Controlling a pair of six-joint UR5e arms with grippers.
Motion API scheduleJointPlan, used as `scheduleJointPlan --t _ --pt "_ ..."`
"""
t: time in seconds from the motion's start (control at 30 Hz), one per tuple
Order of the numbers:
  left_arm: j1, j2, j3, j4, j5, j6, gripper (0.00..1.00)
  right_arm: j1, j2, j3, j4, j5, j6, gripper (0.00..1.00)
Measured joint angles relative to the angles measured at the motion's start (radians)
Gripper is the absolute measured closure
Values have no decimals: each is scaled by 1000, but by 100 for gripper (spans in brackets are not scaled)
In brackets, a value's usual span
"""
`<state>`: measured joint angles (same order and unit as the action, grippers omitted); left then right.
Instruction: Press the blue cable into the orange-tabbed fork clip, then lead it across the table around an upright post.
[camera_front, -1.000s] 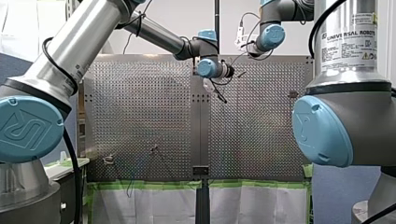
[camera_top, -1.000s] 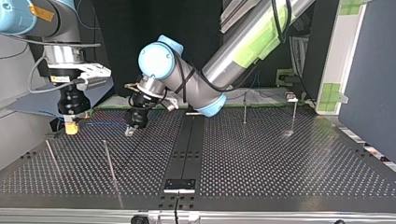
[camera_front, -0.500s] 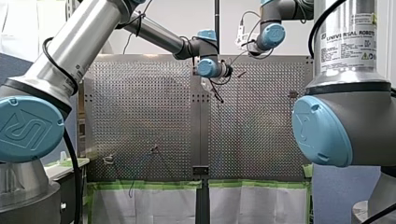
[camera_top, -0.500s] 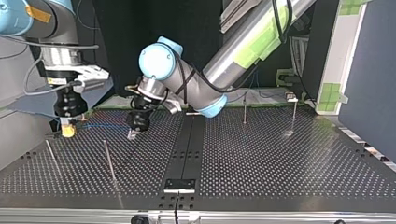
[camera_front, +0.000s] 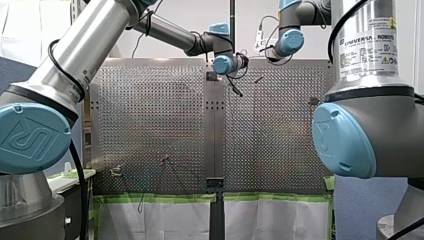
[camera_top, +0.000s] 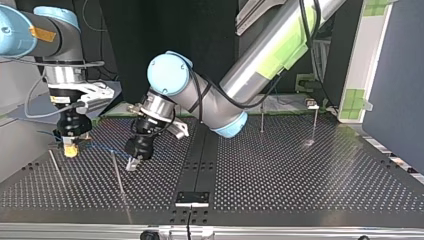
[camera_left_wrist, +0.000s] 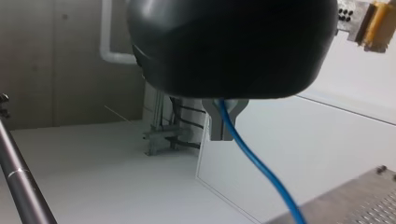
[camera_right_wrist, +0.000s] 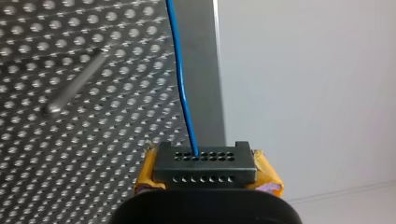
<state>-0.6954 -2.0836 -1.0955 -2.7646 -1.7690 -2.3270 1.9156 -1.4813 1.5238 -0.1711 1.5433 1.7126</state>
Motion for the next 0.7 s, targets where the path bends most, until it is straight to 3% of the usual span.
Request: scheduleJointPlan --t 0.3,0.7 --pt "17 0 22 18 26 -19 100 -13 22 -66 3 -1 24 100" --pt "40 -35 54 22 83 -47 100 -32 57 -116 3 -2 38 100"
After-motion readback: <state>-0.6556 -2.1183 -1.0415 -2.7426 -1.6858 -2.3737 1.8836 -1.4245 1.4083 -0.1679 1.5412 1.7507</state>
